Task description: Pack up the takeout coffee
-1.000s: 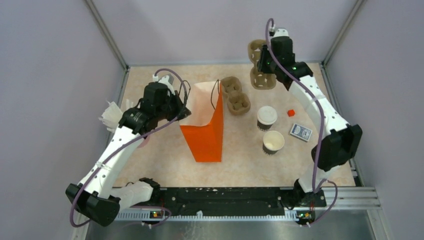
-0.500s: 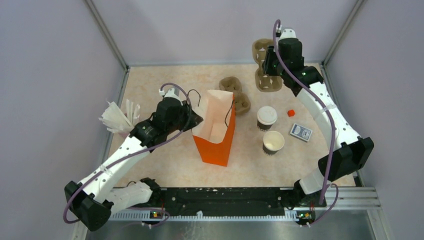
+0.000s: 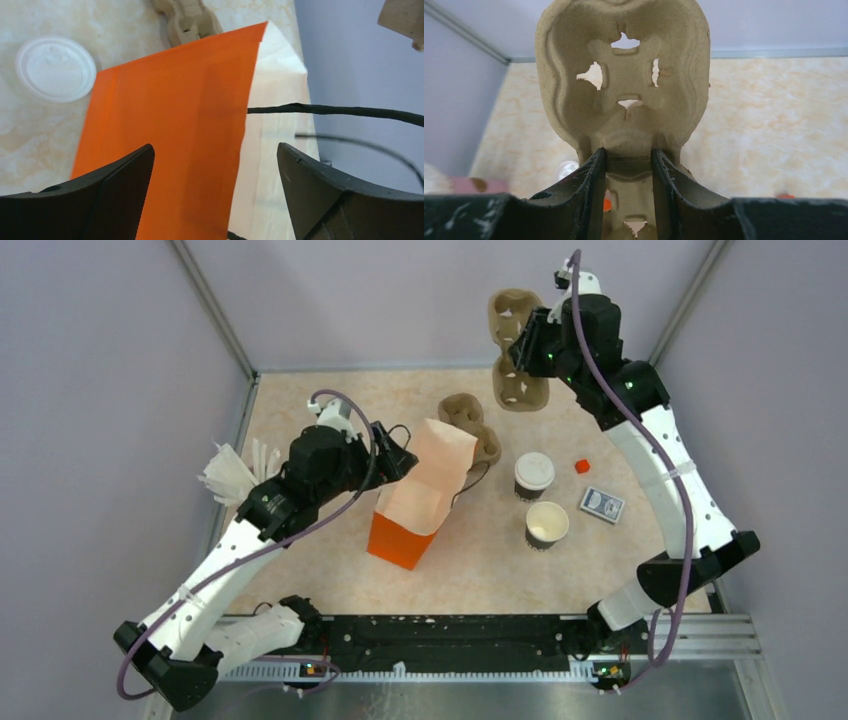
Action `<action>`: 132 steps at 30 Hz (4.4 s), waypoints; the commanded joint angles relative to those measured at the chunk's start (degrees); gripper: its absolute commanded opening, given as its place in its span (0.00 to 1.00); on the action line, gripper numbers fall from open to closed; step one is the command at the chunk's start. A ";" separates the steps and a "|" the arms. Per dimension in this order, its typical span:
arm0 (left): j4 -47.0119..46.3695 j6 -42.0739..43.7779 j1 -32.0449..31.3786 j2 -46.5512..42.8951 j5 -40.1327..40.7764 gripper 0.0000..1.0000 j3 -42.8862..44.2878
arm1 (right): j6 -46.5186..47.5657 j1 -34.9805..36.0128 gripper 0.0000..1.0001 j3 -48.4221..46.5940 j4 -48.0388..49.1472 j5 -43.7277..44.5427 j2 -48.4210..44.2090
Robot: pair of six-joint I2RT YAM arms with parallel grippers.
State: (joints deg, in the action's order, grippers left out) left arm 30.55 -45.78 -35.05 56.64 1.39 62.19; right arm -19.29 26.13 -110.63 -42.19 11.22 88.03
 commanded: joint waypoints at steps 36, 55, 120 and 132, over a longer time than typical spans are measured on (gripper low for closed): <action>-24.34 -6.08 -0.90 7.08 -9.37 0.39 -5.20 | 6.69 9.91 0.34 7.09 4.56 3.94 -14.28; -17.67 5.47 -0.89 5.67 -10.59 0.81 -4.39 | 5.44 9.91 0.34 5.93 4.11 4.20 -11.85; 3.91 25.43 -0.86 12.32 -27.98 0.91 4.58 | 4.40 9.91 0.34 7.09 5.71 2.09 -12.45; 2.89 36.00 -0.82 10.80 -33.27 0.89 5.07 | 4.26 9.91 0.34 7.85 5.78 2.22 -12.88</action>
State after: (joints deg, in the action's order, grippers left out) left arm 35.00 -15.16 -35.75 70.24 -27.94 67.40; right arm -14.59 35.83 -102.50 -38.94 13.63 76.25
